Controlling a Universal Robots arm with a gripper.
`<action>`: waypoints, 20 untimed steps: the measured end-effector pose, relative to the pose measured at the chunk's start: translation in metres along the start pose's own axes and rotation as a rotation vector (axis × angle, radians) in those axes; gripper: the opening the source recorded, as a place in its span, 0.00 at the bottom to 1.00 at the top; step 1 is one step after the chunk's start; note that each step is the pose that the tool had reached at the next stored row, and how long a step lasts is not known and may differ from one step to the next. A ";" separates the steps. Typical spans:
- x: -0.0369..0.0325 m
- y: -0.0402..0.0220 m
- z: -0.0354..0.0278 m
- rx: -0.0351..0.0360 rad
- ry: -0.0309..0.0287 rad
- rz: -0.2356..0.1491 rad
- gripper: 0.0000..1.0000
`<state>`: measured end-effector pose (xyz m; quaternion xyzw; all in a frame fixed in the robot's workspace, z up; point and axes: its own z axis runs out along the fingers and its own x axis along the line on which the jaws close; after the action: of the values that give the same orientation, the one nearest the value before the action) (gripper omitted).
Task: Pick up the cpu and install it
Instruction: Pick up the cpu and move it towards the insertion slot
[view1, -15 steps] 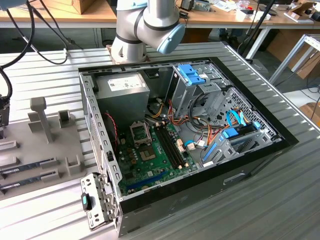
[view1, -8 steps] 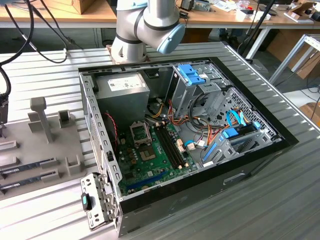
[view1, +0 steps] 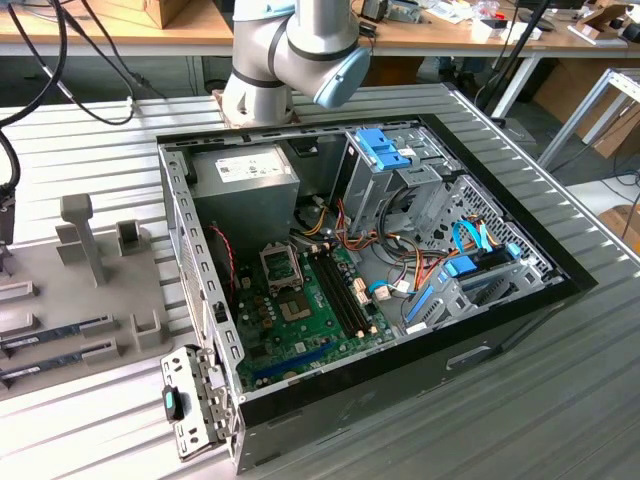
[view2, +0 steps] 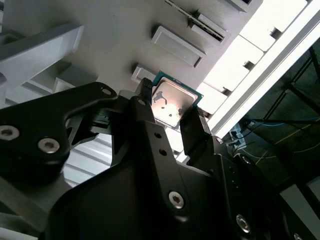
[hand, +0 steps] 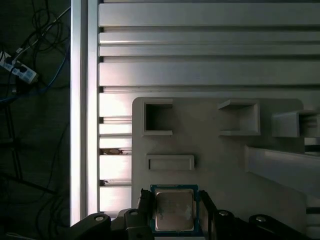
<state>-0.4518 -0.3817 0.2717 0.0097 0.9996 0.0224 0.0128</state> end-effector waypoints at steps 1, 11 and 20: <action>0.0000 0.0000 -0.0012 -0.0004 0.0000 0.000 0.47; -0.0002 0.0004 -0.0086 -0.0034 0.0002 0.000 0.47; -0.0004 0.0007 -0.0166 -0.0065 0.0002 0.000 0.47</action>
<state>-0.4517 -0.3817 0.2883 0.0097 0.9995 0.0257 0.0127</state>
